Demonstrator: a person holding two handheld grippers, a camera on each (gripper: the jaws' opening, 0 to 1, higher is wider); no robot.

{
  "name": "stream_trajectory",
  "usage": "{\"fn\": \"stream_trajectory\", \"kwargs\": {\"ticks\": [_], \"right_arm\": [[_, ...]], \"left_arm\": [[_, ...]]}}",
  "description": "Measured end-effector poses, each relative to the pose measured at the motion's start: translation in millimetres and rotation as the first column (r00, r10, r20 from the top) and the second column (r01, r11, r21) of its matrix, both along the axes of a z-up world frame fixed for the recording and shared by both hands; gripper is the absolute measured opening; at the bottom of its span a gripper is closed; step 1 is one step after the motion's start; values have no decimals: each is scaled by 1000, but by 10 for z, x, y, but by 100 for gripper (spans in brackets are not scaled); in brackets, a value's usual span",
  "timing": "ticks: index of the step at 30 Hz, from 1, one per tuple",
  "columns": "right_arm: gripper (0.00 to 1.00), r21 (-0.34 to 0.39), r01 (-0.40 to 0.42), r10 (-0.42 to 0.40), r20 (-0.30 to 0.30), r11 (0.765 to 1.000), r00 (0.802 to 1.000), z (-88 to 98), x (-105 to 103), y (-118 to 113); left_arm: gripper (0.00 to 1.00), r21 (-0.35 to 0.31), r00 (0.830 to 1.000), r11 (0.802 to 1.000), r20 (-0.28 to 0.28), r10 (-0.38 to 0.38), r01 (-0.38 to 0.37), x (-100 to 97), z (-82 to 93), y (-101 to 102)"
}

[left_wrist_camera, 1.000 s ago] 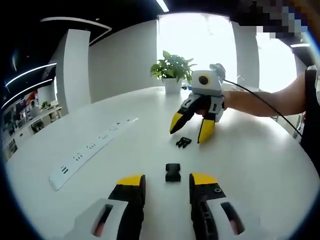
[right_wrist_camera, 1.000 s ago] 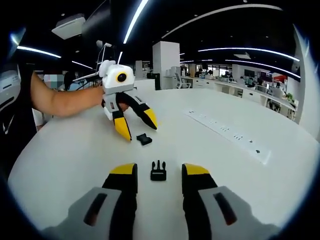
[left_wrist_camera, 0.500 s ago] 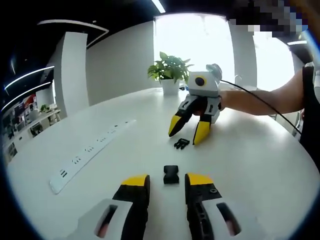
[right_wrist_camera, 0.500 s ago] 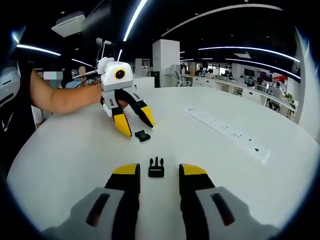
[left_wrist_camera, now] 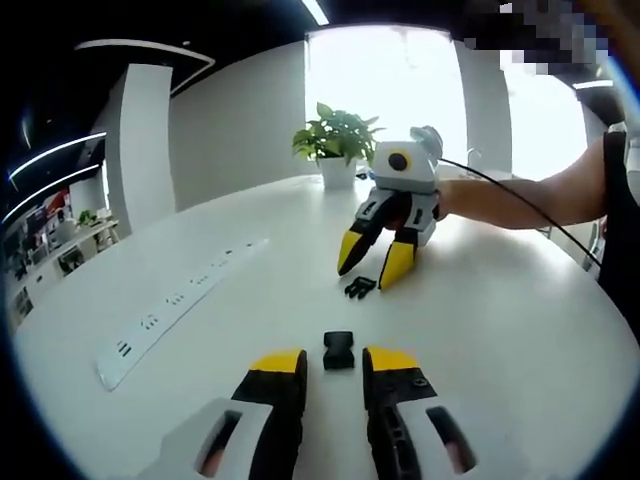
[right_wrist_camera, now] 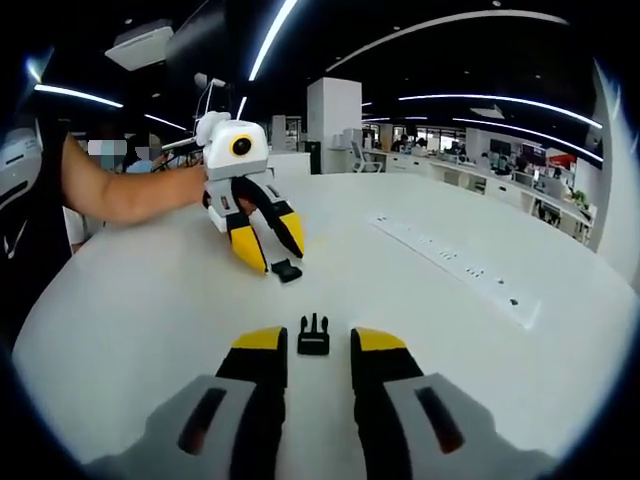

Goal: Snap the two parts of the plastic buckle together until the buckle closes and remains connected.

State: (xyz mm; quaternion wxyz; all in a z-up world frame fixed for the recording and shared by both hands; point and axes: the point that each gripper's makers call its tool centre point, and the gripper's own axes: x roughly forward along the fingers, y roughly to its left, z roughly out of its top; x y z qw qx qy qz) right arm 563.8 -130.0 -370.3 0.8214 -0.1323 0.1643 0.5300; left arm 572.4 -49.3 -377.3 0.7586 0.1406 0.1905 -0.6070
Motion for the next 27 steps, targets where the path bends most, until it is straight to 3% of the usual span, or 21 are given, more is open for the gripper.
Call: {"fn": "stream_trajectory", "kwargs": {"ticks": [27], "right_arm": [[19,-2,2,-2,-6,1000,1000,-33,23,-7]], "left_arm": [[15,10,1000,1000,-8,-4,5,10,-42,-16]]}}
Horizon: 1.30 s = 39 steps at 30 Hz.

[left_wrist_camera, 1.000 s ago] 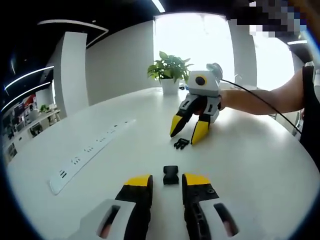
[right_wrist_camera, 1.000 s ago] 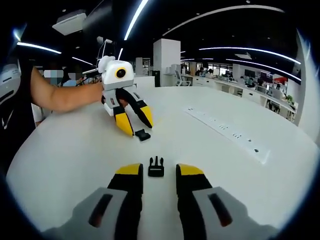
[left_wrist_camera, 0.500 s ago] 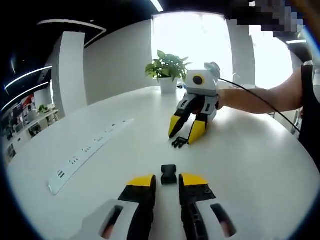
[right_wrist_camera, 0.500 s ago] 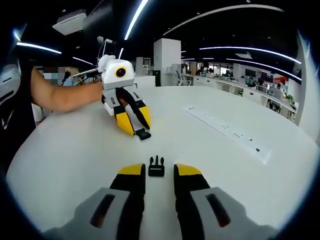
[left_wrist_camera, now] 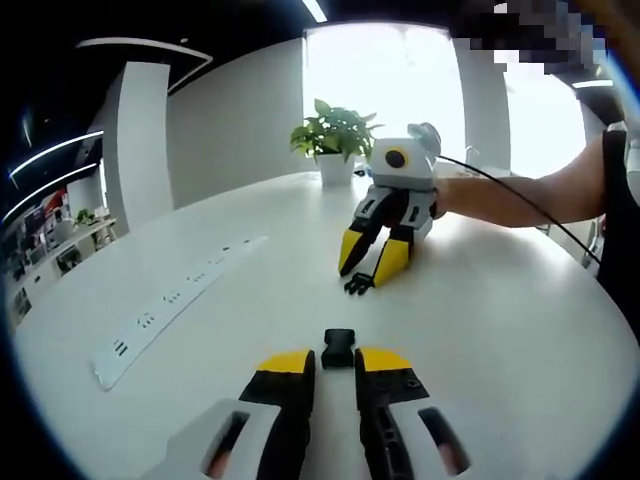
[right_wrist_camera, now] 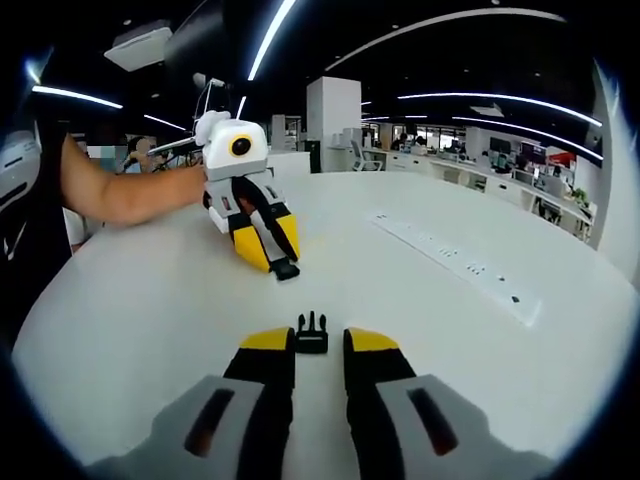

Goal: Snap the two parts of the plastic buckle together until the buckle closes and remains connected.

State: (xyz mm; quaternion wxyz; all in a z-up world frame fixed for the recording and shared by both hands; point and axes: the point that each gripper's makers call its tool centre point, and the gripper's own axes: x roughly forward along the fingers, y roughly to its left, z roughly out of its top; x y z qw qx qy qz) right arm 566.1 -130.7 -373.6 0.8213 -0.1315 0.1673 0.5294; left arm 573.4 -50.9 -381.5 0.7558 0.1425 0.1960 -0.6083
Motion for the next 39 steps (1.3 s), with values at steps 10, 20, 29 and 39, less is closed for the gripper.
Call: {"fn": "stream_trajectory", "kwargs": {"ticks": [10,20,29,39], "right_arm": [[17,-13,-15,16,15,1000,1000,-5,-29,10],[16,-18,-42,42,20,999,999,1,-30,36],[16,-15,-43,44,16,999,999,-4,-7,64],[13,-13,-47,47,20,999,999,-11,7,64]], "left_arm": [[14,-4,1000,1000,2,-2,2,16,-3,-8],[13,-6,1000,1000,3,-5,5,20,0,-12],[12,-12,1000,1000,-1,-18,18,7,-1,-18],[12,-12,1000,1000,4,-26,26,-13,2,-19]]}}
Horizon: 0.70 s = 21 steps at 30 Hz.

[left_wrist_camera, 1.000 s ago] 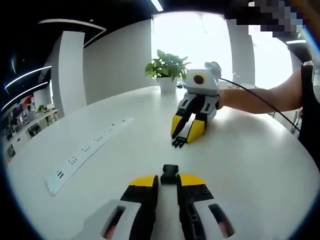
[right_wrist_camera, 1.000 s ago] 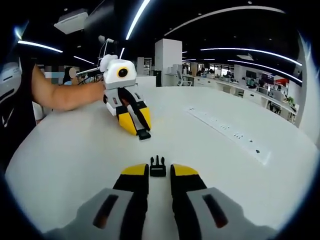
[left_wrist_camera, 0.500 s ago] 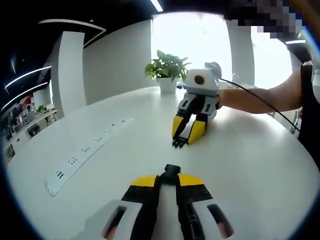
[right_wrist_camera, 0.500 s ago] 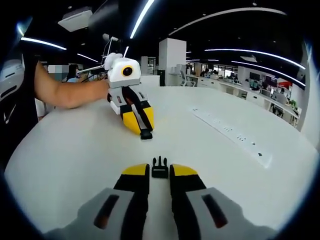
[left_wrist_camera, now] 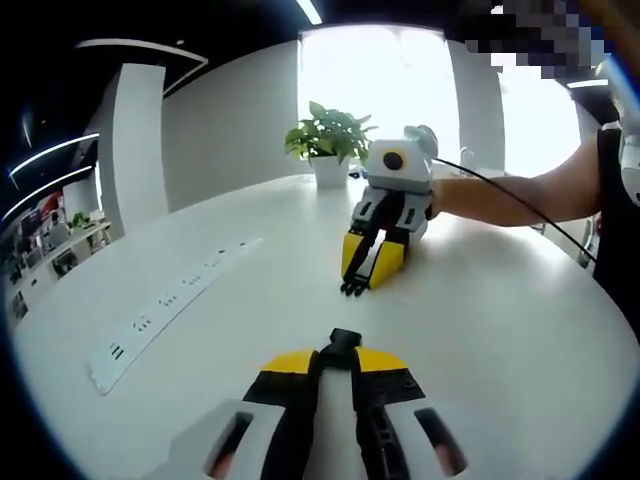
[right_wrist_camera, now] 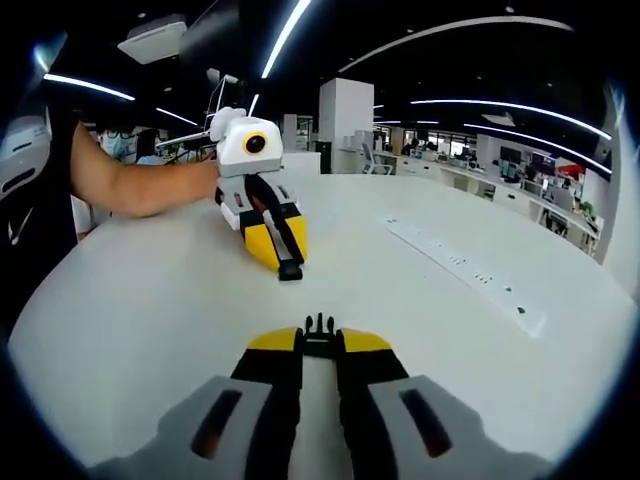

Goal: Snap the two parts of the plastic buckle together until the buckle closes and remains connected.

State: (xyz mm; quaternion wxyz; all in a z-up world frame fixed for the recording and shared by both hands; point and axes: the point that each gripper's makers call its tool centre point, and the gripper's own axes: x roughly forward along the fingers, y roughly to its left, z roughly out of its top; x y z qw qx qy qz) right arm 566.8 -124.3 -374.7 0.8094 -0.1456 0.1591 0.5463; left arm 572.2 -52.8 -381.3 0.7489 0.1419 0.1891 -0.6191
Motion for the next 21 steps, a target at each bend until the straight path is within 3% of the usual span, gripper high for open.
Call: {"fn": "stream_trajectory", "kwargs": {"ticks": [21], "right_arm": [[13,9,3,-3,1,1000,1000,3,29,6]], "left_arm": [[12,-2,998,998,10,-63,63,-46,5,-27]]}}
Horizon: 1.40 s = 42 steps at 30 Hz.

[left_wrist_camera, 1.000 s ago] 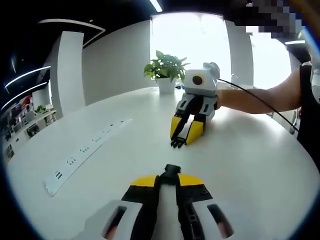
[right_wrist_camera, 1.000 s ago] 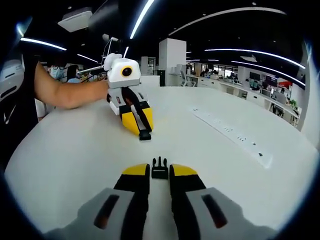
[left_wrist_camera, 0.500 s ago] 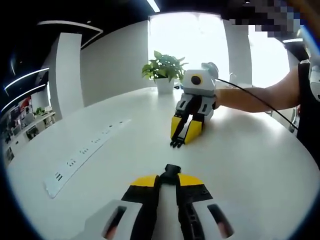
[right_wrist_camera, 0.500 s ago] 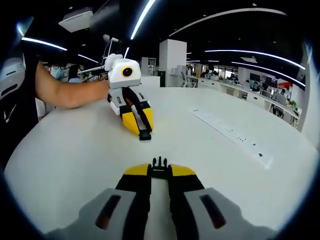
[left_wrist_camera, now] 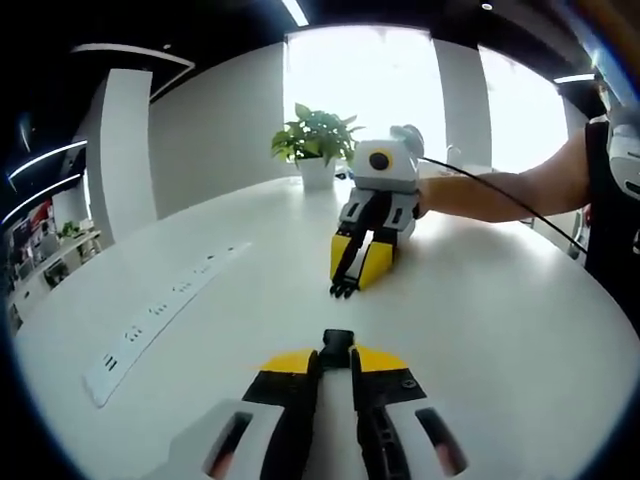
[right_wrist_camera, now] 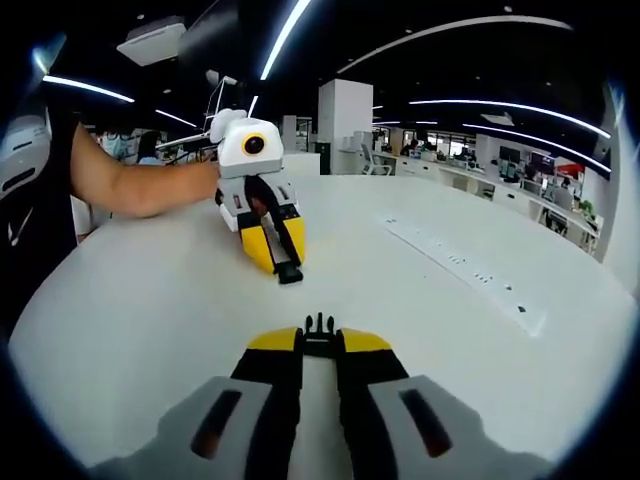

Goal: Snap the two parts of the plastic buckle together until the buckle closes and remains connected.

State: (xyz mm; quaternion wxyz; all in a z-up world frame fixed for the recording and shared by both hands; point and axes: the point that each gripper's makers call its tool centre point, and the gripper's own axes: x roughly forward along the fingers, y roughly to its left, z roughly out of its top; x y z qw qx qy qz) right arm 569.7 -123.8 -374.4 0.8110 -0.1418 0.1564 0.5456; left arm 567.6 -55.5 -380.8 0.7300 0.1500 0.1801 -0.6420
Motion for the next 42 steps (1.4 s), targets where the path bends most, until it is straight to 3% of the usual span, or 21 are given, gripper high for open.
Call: {"fn": "stream_trajectory", "kwargs": {"ticks": [24,42], "right_arm": [[13,2,-4,4,4,1000,1000,1,-69,8],[11,-5,-9,9,14,1000,1000,0,-71,-1]], "left_arm": [[11,-8,1000,1000,-15,21,-21,-5,1,-7],[9,-21,999,1000,-47,-8,7,-45,0,-9]]}}
